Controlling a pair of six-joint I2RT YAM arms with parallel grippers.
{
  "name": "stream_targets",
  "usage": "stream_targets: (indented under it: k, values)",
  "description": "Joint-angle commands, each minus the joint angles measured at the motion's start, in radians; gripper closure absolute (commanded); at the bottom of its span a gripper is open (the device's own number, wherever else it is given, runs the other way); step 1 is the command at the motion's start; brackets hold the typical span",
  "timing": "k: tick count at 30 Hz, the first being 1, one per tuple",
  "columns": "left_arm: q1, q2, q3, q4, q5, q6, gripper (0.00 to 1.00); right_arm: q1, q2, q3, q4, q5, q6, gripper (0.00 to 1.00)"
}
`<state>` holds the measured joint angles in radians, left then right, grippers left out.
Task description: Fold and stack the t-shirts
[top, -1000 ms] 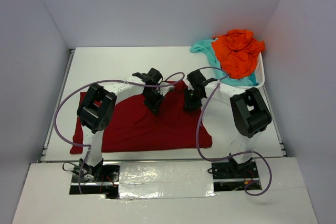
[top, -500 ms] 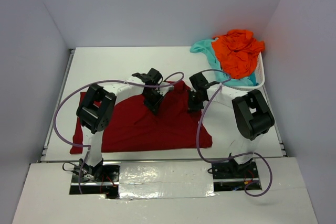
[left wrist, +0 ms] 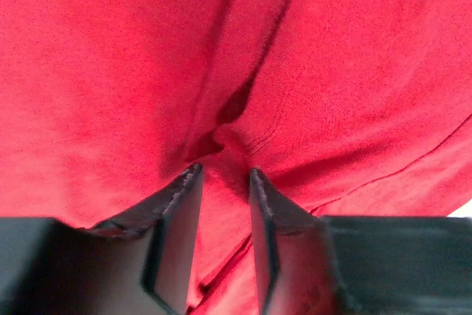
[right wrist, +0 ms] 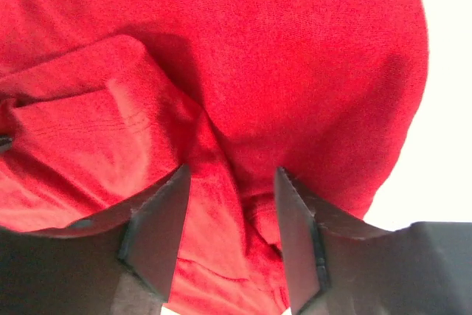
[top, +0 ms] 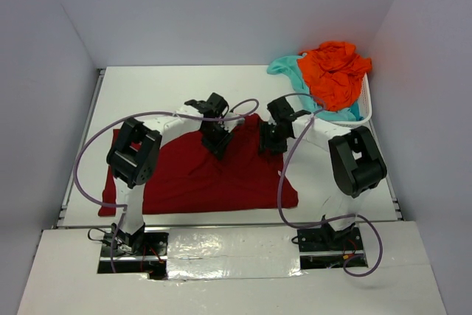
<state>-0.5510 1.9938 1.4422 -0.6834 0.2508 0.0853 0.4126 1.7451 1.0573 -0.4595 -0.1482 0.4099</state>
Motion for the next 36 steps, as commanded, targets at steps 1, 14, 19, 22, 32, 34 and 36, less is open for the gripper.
stream_targets:
  k: [1, 14, 19, 22, 32, 34, 36]
  values:
    - [0.036, -0.036, 0.125, -0.053, -0.021, 0.042, 0.54, -0.026, -0.051, 0.116, -0.056, -0.001, -0.055, 0.42]
    - [0.532, -0.185, 0.19, -0.028, -0.083, -0.007, 0.28, -0.051, 0.235, 0.582, -0.185, -0.016, 0.041, 0.4]
    - [0.782, -0.058, 0.228, -0.012, -0.128, -0.022, 0.21, -0.047, 0.323, 0.659, -0.229, -0.011, 0.075, 0.39]
    - [0.85, 0.0, 0.241, 0.014, -0.162, -0.002, 0.19, -0.049, 0.321, 0.65, -0.228, 0.012, 0.084, 0.4]
    - [0.919, 0.168, 0.241, 0.044, -0.217, -0.01, 0.2, -0.034, 0.34, 0.612, -0.197, -0.025, 0.113, 0.41]
    - [0.919, 0.187, 0.222, 0.045, -0.229, -0.006, 0.2, -0.034, 0.34, 0.604, -0.189, -0.036, 0.122, 0.42]
    - [0.921, 0.197, 0.199, 0.054, -0.232, -0.001, 0.21, -0.034, 0.344, 0.601, -0.183, -0.04, 0.125, 0.45]
